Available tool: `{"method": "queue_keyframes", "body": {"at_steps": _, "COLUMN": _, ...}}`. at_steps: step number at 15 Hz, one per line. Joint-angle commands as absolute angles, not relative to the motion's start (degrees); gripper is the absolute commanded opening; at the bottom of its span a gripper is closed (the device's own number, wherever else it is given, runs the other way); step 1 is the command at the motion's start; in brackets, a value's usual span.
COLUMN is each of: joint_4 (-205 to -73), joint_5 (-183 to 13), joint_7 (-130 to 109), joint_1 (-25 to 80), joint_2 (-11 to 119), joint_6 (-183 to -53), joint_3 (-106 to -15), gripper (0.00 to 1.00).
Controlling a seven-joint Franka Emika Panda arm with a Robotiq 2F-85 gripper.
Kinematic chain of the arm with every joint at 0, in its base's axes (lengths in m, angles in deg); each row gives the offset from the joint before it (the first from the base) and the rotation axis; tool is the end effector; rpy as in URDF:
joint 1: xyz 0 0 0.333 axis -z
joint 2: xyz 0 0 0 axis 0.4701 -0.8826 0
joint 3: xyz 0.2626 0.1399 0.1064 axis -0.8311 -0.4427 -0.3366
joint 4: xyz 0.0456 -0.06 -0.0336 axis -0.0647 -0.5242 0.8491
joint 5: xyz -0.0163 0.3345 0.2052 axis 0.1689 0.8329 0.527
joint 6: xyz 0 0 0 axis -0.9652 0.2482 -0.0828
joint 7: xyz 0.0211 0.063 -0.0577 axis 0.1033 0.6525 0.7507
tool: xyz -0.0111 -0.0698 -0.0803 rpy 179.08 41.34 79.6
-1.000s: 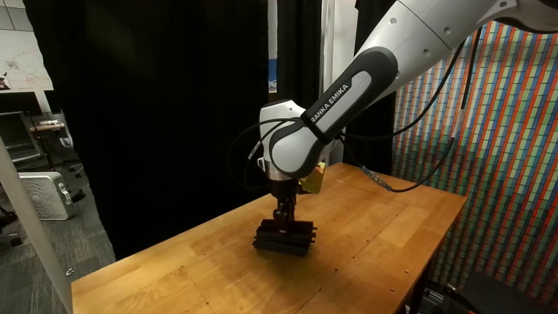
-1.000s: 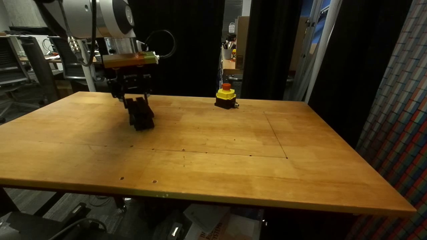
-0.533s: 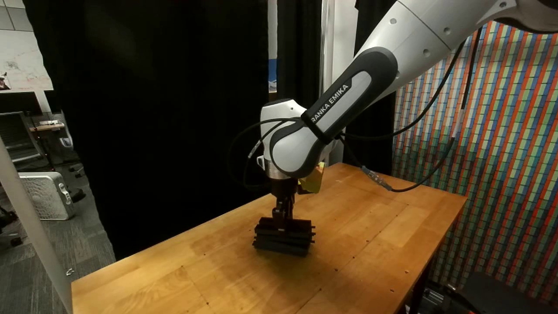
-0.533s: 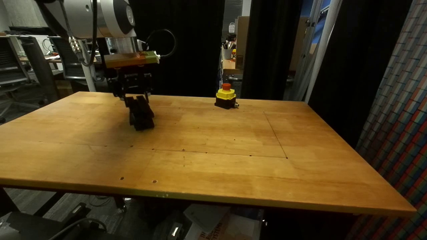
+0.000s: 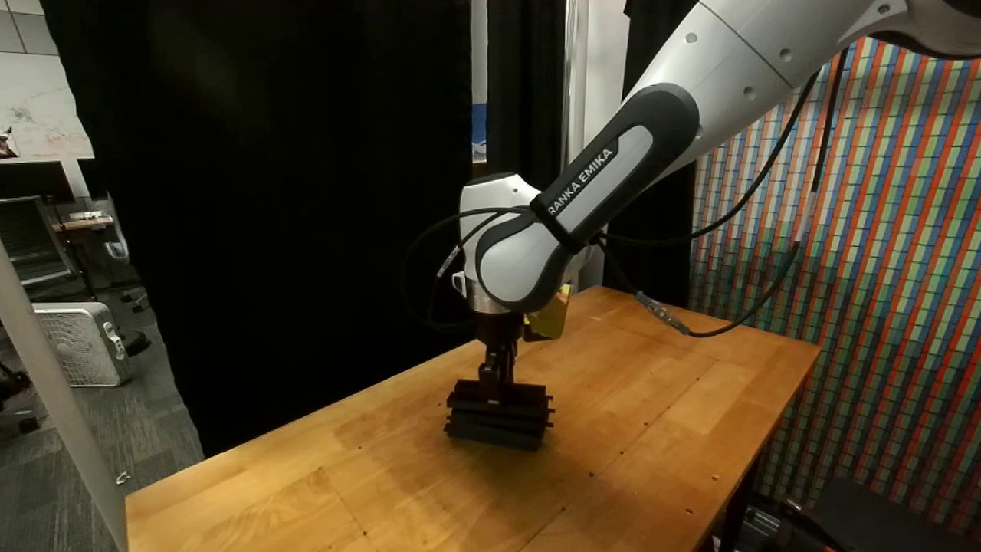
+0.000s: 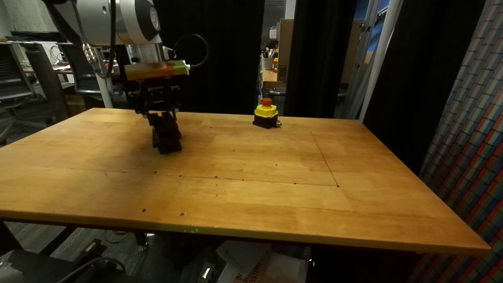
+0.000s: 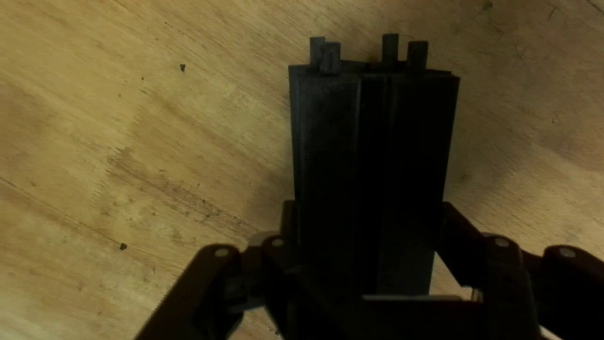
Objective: Arrange the black objects together
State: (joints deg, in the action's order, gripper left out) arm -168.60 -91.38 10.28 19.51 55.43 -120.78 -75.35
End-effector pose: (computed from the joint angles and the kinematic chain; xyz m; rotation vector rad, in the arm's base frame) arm 0.5416 0.1891 0.2905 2.8723 1.1129 0.0371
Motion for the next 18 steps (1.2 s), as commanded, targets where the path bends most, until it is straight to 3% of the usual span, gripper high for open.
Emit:
{"method": "queue_keyframes", "body": {"at_steps": 1, "joint_4": -169.0, "joint_5": -89.1, "joint_7": 12.6, "joint_1": 20.4, "joint_2": 55.9, "joint_6": -121.9, "joint_3": -75.7, "gripper": 0.45}}
{"method": "queue_keyframes", "body": {"at_steps": 18, "joint_4": -170.3, "joint_5": -86.1, "joint_7": 13.0, "joint_1": 20.7, "joint_2": 56.2, "joint_6": -123.5, "joint_3": -75.5, "gripper": 0.45}}
